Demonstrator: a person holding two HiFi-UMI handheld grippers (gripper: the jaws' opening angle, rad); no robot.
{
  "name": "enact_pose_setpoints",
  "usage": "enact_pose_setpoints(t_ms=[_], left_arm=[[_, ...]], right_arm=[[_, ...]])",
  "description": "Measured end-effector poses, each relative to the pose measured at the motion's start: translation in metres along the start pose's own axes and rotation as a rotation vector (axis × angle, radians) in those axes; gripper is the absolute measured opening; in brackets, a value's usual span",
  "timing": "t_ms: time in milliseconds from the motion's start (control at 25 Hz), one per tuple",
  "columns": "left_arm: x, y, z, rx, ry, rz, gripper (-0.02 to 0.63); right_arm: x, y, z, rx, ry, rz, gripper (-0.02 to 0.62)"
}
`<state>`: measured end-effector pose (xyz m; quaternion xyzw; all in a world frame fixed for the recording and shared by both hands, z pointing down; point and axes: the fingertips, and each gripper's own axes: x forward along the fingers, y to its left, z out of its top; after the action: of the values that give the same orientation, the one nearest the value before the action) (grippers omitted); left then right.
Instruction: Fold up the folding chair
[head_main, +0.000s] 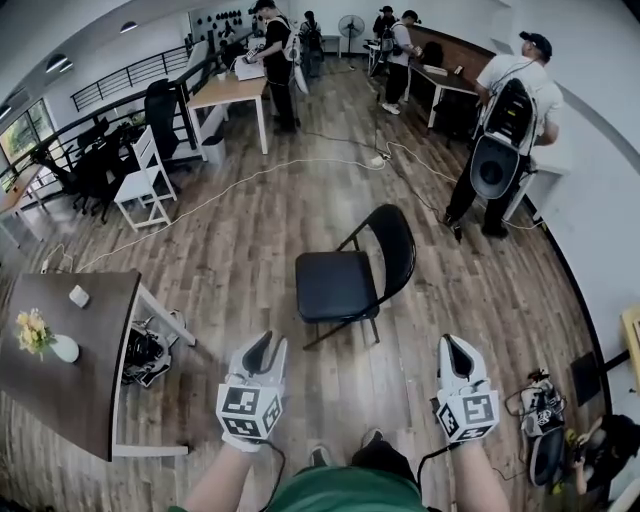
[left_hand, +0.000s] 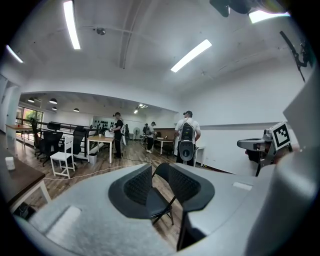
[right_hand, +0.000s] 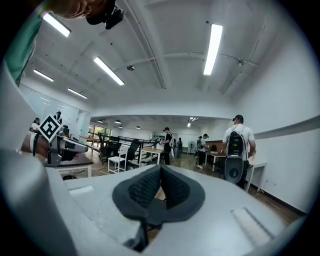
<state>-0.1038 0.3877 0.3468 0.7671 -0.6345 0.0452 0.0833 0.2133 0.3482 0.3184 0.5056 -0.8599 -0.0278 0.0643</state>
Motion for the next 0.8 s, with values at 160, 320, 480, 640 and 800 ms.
enact_pose_setpoints(t_ms=[160, 320, 480, 640, 800], left_arm=[[0.021, 0.002, -0.005, 0.015, 0.0, -0.024, 0.049], [0.044, 0.001, -0.004, 0.082, -0.012, -0.03, 0.011], [0.081, -0.002, 0.009, 0.103, -0.014, -0.01, 0.011], [0.126, -0.002, 0.022, 0.083, -0.022, 0.022, 0.012], [0.162, -0.005, 0.023, 0.058, -0.014, 0.051, 0.012]], right_arm=[[0.016, -0.006, -0.015, 0.011, 0.04, -0.001, -0.006], [0.042, -0.018, -0.029, 0.034, 0.06, 0.002, -0.006], [0.084, -0.044, -0.032, 0.057, 0.049, 0.025, -0.006], [0.128, -0.07, -0.036, 0.069, 0.052, 0.068, -0.006], [0.164, -0.096, -0.047, 0.09, 0.068, 0.096, -0.006]])
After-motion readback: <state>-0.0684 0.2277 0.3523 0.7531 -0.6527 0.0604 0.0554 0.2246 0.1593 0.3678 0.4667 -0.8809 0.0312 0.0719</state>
